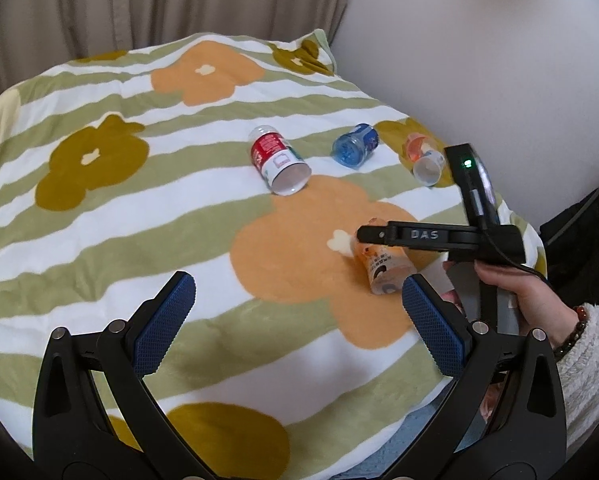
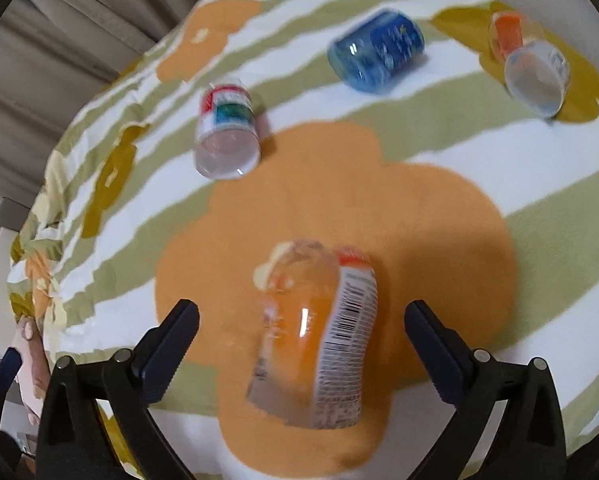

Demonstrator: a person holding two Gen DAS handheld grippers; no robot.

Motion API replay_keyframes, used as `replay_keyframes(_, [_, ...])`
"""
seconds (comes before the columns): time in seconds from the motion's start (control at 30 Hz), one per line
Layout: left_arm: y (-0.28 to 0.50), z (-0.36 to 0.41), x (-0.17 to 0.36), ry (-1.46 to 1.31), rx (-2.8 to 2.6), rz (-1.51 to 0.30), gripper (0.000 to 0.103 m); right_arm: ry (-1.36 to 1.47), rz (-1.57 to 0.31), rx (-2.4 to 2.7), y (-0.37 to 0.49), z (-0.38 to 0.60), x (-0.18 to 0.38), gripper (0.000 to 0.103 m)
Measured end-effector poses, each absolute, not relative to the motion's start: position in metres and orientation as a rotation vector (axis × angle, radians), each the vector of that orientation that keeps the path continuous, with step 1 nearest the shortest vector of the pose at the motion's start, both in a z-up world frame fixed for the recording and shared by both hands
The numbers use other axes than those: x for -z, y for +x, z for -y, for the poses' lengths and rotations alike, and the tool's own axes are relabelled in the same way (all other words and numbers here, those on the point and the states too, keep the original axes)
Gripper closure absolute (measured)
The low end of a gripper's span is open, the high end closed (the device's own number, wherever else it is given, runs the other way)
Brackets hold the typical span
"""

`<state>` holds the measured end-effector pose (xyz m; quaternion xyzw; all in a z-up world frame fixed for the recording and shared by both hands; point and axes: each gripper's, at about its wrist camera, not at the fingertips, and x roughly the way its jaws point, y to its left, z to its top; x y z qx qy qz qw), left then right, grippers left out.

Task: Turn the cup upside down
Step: 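Lift the orange-labelled cup with the right tool and set it down, then grasp the orange-labelled cup with the left tool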

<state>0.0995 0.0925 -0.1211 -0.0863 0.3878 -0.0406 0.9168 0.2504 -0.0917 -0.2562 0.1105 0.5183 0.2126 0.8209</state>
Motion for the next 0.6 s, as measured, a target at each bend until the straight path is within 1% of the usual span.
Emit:
replay_keyframes(0.13, [0.110,-0.078,0.107,-0.141,0.114,-0.814,0.000,0.223,-0.968,-0.476,0.226,0.114,0.220,0.001])
replay_keyframes(0.23, [0.133,-0.060,0.089,-0.104,0.161,-0.843,0.000,0.104,-0.852,-0.456,0.199,0.130,0.187,0.001])
replay_keyframes(0.3, [0.156,-0.042,0.078,-0.060,0.179,-0.884,0.000,0.014,-0.790,-0.404,0.181,0.142,0.169,0.001])
replay_keyframes(0.37, [0.182,-0.022,0.073,-0.040,0.216,-0.943,0.000,-0.025,-0.685,-0.372,0.165,0.153,0.159,0.001])
replay_keyframes(0.47, [0.225,0.006,0.086,-0.076,0.290,-1.106,0.000,-0.056,-0.606,-0.358,0.149,0.168,0.160,0.001])
replay_keyframes(0.6, [0.272,0.033,0.132,-0.122,0.240,-1.305,0.000,-0.026,-0.564,-0.405,0.137,0.187,0.173,0.001])
